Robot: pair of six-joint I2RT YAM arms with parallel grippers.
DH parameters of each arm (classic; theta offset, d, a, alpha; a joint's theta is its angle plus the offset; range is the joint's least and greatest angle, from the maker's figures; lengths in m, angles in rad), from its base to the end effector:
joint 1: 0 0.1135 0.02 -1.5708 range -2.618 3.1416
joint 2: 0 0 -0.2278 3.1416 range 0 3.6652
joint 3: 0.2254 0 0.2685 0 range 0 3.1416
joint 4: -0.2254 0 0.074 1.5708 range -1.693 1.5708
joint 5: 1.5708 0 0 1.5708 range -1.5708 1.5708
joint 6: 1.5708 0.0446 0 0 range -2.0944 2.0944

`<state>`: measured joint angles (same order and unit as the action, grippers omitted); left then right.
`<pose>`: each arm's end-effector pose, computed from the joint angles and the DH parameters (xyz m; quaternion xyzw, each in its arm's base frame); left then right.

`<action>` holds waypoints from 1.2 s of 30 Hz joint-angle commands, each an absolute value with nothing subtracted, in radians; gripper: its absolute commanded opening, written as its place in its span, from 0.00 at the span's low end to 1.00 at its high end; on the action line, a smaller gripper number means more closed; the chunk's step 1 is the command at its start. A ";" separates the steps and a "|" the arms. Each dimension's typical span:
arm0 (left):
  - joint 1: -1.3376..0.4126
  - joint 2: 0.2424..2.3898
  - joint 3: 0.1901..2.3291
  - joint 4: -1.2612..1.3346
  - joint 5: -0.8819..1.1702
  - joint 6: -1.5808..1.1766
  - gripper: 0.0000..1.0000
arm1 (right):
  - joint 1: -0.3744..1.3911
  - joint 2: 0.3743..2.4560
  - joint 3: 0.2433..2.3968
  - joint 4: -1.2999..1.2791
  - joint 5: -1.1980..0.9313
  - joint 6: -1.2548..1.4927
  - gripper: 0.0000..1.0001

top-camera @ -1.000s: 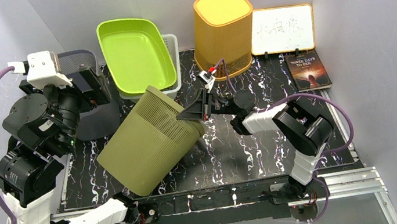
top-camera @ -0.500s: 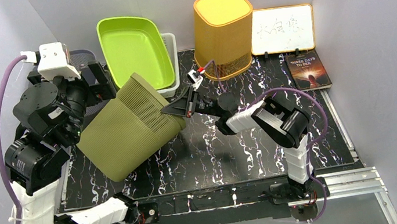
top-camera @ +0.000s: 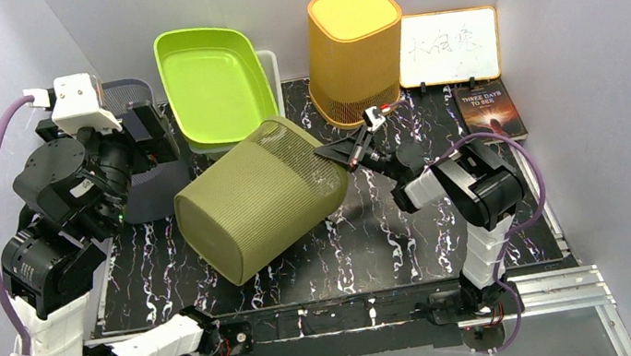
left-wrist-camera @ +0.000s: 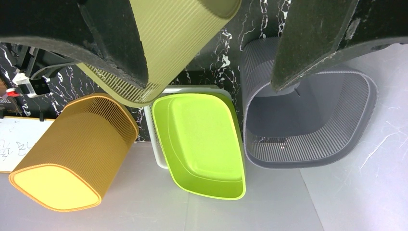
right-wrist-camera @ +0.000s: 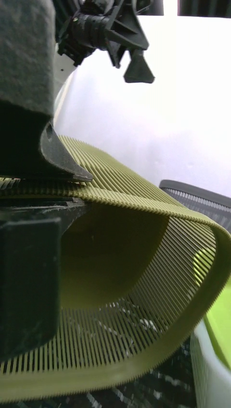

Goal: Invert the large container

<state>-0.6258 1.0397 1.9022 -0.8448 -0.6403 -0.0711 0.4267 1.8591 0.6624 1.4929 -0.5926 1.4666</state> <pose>0.1283 -0.0599 0.5497 -0.0338 0.7013 -0.0239 0.7117 0.3014 0.1644 0.1426 0.0791 0.6105 0.7253 0.3082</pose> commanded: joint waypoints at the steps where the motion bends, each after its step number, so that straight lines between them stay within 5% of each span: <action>1: -0.629 1.041 1.919 -0.859 -0.652 -0.069 0.98 | 0.318 1.915 0.558 1.821 -0.584 1.409 0.00; 13: -0.629 1.015 1.882 -0.868 -0.664 -0.077 0.98 | 0.130 2.023 0.502 1.821 -0.681 1.362 0.00; 26: -0.629 1.008 1.833 -0.851 -0.657 -0.087 0.98 | -0.044 2.124 0.504 1.816 -0.737 1.359 0.29; 36: -0.629 1.006 1.778 -0.836 -0.647 -0.097 0.98 | -0.179 2.168 0.559 1.742 -0.809 1.353 0.32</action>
